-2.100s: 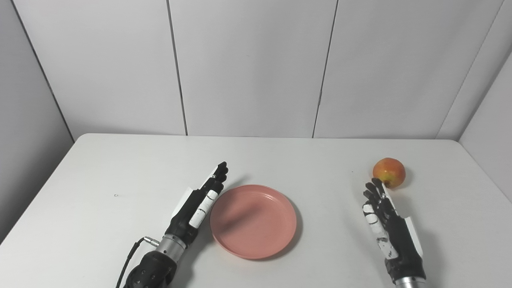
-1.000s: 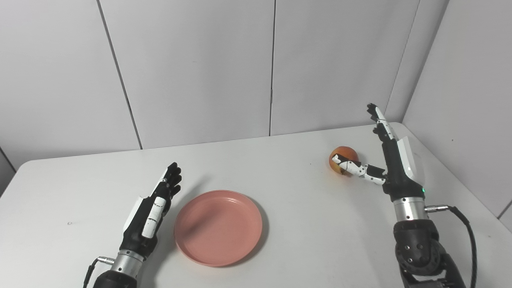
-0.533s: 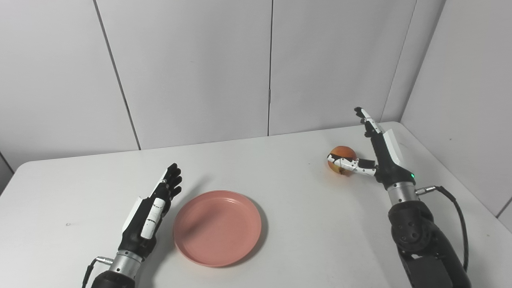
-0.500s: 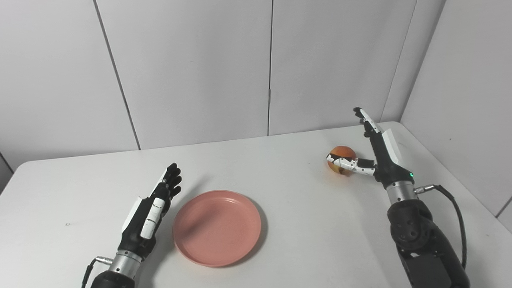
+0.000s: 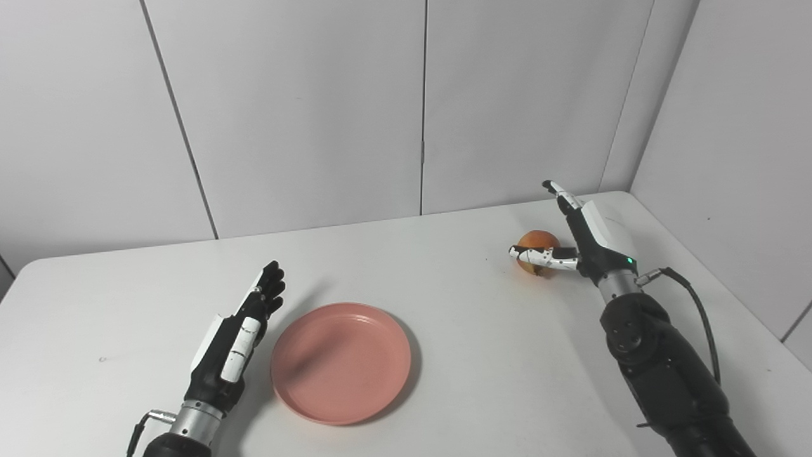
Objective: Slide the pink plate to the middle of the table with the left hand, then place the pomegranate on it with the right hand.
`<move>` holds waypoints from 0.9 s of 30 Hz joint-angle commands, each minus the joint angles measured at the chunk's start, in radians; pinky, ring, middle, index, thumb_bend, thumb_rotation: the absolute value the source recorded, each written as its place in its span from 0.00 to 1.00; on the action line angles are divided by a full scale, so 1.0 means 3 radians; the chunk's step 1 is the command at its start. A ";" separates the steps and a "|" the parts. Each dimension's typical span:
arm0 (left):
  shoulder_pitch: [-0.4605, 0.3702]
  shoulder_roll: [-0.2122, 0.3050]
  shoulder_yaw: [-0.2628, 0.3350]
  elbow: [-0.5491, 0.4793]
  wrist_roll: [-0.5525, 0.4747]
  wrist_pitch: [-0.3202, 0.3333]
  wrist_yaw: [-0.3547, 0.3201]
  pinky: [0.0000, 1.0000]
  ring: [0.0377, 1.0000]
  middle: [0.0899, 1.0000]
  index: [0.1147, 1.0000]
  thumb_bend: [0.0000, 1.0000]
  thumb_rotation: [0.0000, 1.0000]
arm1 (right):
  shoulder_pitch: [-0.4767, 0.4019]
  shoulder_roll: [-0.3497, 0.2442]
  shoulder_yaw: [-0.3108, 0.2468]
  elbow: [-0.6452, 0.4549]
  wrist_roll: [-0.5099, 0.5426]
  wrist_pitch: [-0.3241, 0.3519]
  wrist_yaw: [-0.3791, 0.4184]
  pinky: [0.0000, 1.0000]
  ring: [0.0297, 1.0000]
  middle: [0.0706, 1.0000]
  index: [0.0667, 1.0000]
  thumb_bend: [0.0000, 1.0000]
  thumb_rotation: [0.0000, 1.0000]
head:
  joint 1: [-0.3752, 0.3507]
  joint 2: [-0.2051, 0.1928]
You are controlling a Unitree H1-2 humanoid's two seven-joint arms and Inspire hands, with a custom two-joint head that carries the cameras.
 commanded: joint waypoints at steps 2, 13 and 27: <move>0.0102 0.0021 0.0005 0.0049 -0.0025 -0.0012 0.0018 0.99 1.00 1.00 1.00 0.70 1.00 | -0.0217 -0.0141 0.0065 0.0091 -0.0034 0.0081 0.0023 0.78 0.86 0.88 0.89 0.79 0.48 | 0.0013 0.0011; 0.0128 0.0000 0.0006 0.0010 -0.0030 0.0000 0.0024 0.98 0.99 1.00 1.00 0.68 1.00 | -0.0285 -0.0162 0.0282 0.0356 0.0004 0.0096 0.0117 0.72 0.82 0.85 0.87 0.87 0.41 | 0.0033 0.0009; 0.0149 -0.0009 0.0015 -0.0046 -0.0037 0.0037 0.0026 0.98 0.99 1.00 1.00 0.69 1.00 | -0.0212 -0.0080 0.0262 0.0232 0.0158 0.0209 0.0142 0.45 0.53 0.63 0.68 0.74 0.01 | 0.0028 0.0017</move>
